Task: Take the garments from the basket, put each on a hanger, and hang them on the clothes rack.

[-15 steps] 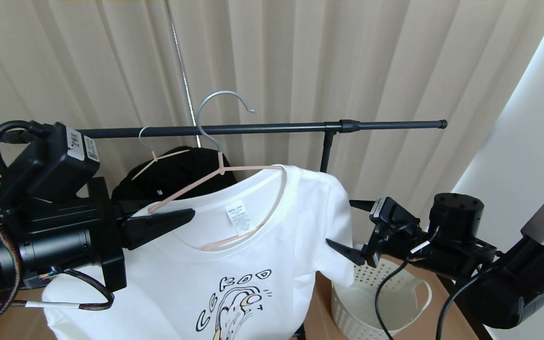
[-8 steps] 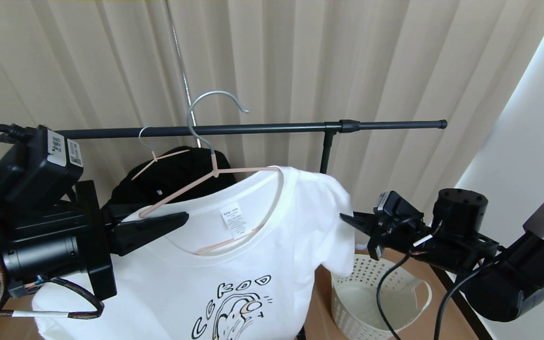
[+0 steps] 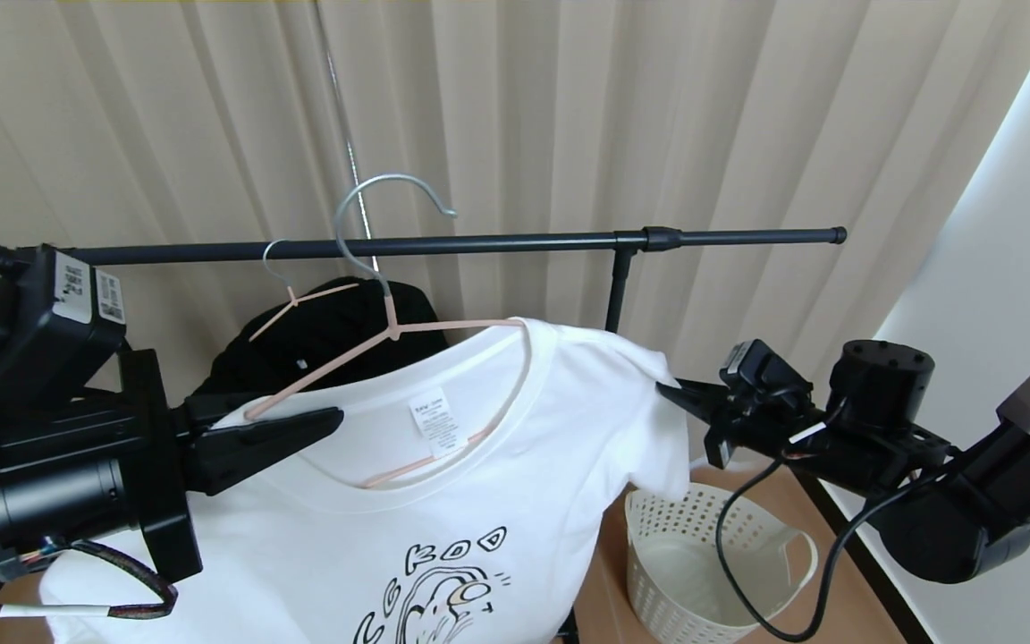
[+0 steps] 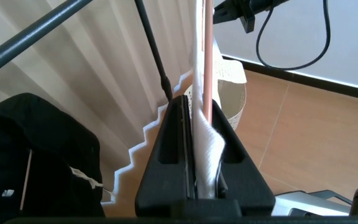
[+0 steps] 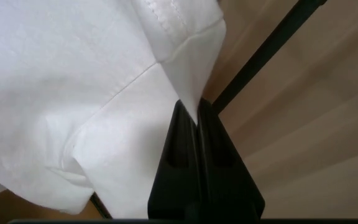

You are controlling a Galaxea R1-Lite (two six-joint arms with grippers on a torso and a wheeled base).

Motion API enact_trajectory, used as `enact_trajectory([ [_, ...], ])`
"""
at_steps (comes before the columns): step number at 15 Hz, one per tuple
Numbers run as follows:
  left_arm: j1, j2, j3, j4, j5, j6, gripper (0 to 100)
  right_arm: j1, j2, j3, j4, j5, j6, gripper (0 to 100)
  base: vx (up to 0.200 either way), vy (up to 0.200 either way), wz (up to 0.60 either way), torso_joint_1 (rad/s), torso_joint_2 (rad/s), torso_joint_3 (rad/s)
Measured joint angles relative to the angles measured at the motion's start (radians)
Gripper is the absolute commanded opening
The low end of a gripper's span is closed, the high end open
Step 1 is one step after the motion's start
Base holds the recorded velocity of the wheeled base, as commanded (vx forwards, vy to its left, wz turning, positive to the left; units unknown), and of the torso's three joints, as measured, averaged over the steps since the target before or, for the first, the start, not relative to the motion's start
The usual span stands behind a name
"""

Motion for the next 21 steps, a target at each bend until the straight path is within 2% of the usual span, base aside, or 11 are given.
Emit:
enact_trajectory([
  [7, 0.022, -0.019, 0.010, 0.001, 0.019, 0.000, 0, -0.018, -0.001, -0.003, -0.001, -0.004, 0.000, 0, 0.000, 0.000, 0.00, 0.000, 0.00, 0.000],
  [13, 0.055, -0.023, 0.021, 0.001, 0.030, -0.023, 0, -0.004, -0.013, 0.011, 0.027, -0.046, -0.001, 0, 0.000, 0.000, 0.00, 0.000, 0.00, 0.000],
  [14, 0.057, -0.023, 0.021, 0.001, 0.030, -0.030, 0, -0.003, -0.015, 0.016, 0.026, -0.047, -0.001, 100, 0.000, 0.000, 0.00, 0.000, 0.00, 0.000],
  [17, 0.060, -0.024, 0.020, 0.001, 0.031, -0.032, 0, 0.006, -0.019, 0.024, 0.024, -0.049, -0.003, 100, 0.000, 0.000, 0.00, 0.000, 0.00, 0.000],
  [21, 0.108, -0.025, 0.036, 0.002, 0.031, -0.043, 0, 0.018, -0.054, 0.043, 0.021, -0.045, -0.001, 100, 0.000, 0.000, 0.00, 0.000, 0.00, 0.000],
])
